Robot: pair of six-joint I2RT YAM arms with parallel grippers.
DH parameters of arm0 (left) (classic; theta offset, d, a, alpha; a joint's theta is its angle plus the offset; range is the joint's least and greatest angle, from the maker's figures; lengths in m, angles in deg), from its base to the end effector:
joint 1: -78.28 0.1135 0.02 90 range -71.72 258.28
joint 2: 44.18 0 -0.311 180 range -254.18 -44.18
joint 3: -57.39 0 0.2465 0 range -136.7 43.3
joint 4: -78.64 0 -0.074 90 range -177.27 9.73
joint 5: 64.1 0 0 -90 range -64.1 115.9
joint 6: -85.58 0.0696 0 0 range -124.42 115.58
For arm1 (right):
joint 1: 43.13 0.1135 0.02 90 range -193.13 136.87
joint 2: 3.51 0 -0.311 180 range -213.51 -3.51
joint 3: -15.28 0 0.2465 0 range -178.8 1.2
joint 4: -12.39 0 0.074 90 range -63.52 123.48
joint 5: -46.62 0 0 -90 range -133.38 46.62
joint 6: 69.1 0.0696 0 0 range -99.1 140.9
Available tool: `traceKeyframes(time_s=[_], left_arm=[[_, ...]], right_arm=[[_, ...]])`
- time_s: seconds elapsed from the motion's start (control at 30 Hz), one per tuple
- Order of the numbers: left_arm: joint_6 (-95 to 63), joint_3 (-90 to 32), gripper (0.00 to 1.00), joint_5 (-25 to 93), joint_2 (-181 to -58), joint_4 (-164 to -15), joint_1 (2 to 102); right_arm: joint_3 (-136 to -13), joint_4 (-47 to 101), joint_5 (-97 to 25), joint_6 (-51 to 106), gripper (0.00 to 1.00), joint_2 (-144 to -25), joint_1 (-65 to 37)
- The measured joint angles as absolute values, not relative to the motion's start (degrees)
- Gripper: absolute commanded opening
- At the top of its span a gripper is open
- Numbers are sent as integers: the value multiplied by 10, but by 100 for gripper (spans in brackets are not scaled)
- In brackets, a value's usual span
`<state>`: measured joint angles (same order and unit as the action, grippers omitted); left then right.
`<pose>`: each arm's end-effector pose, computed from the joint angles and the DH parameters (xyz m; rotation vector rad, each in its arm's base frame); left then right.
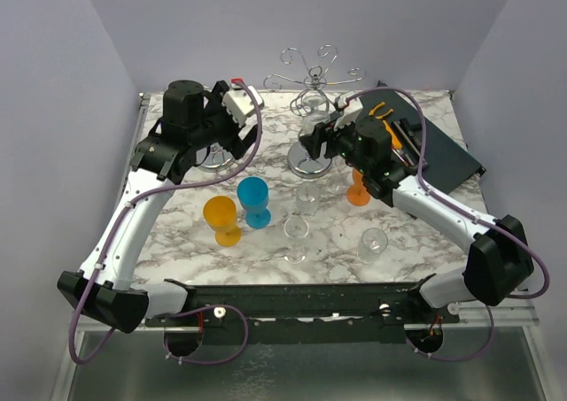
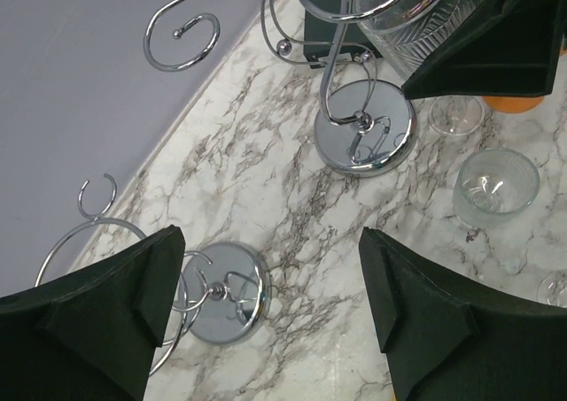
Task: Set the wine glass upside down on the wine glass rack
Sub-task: Turn the wine glass upside down at the wine rack.
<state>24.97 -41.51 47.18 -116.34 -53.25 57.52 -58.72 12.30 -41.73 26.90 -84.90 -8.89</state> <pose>0.2474 -0.1208 0.4699 1.0314 1.6264 -0.2597 0.2967 0.2044 0.3710 -0.4429 1.6708 0.5466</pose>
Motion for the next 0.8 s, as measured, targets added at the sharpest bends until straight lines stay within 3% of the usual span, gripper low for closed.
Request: traceKeyframes(time_s=[0.57, 0.63, 0.73, 0.8], left_arm=[[287, -466, 80, 477, -1248, -569, 575], [289, -482, 77, 477, -1265, -576, 575], [291, -493, 63, 477, -1278, -580, 575], [292, -500, 60, 477, -1284, -580, 575]], right_arm=[[-556, 13, -436, 278, 1, -879, -81], [-556, -5, -442, 276, 1, -888, -77], [-556, -25, -450, 271, 1, -899, -72], [-556, -37, -455, 268, 1, -903, -71]])
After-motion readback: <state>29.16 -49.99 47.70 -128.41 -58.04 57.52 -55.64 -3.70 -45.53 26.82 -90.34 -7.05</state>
